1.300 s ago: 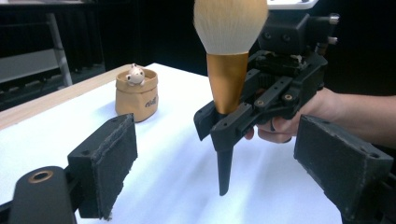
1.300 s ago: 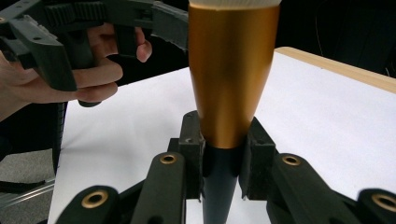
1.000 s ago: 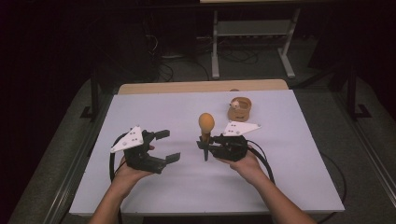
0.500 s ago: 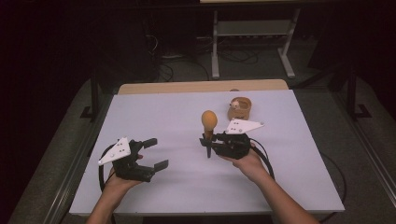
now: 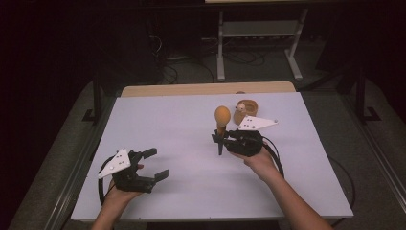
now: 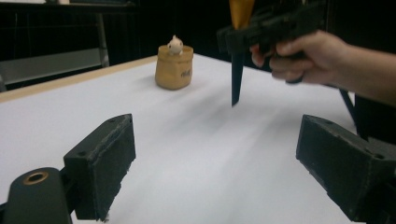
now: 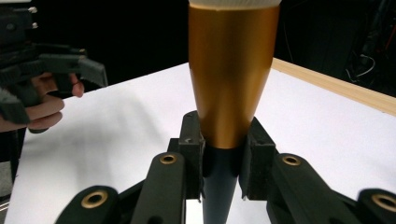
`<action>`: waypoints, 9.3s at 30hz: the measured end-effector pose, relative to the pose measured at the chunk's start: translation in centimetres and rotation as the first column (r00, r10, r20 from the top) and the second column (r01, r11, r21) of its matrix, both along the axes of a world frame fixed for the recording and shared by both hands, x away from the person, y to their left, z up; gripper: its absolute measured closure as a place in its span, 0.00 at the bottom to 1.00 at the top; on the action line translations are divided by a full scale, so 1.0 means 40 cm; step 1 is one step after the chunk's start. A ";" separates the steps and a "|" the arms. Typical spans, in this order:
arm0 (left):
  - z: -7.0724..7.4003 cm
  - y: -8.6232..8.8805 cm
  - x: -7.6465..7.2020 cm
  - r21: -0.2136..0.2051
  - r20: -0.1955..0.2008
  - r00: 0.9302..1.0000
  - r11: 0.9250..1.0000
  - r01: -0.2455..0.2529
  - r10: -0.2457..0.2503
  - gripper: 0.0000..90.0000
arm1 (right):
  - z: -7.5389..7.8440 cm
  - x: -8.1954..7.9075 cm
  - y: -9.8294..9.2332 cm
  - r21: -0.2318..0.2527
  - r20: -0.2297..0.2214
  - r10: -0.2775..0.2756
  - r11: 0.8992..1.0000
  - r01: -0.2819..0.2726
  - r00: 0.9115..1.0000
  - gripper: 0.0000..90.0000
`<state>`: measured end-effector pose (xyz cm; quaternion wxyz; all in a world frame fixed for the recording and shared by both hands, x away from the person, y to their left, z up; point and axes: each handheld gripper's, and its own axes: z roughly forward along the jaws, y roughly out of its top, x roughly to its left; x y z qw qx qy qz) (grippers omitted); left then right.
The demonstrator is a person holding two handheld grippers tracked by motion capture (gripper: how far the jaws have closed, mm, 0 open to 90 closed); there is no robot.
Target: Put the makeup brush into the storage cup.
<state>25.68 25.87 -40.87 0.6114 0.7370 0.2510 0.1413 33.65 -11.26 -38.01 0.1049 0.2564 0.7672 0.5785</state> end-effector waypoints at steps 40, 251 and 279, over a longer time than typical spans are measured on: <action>-0.008 0.026 -0.022 -0.018 0.004 1.000 1.000 -0.008 0.008 0.13 | 0.095 0.106 -0.078 0.007 -0.003 -0.130 0.991 0.130 0.991 0.81; -0.020 0.041 -0.032 -0.008 0.000 1.000 1.000 -0.001 0.001 0.14 | -0.031 -0.123 -0.260 0.030 0.011 -0.302 0.953 0.301 0.953 0.03; -0.023 0.047 -0.027 0.002 -0.010 1.000 1.000 -0.022 0.022 0.13 | -0.089 -0.213 -0.327 0.001 0.004 -0.330 0.944 0.330 0.944 0.02</action>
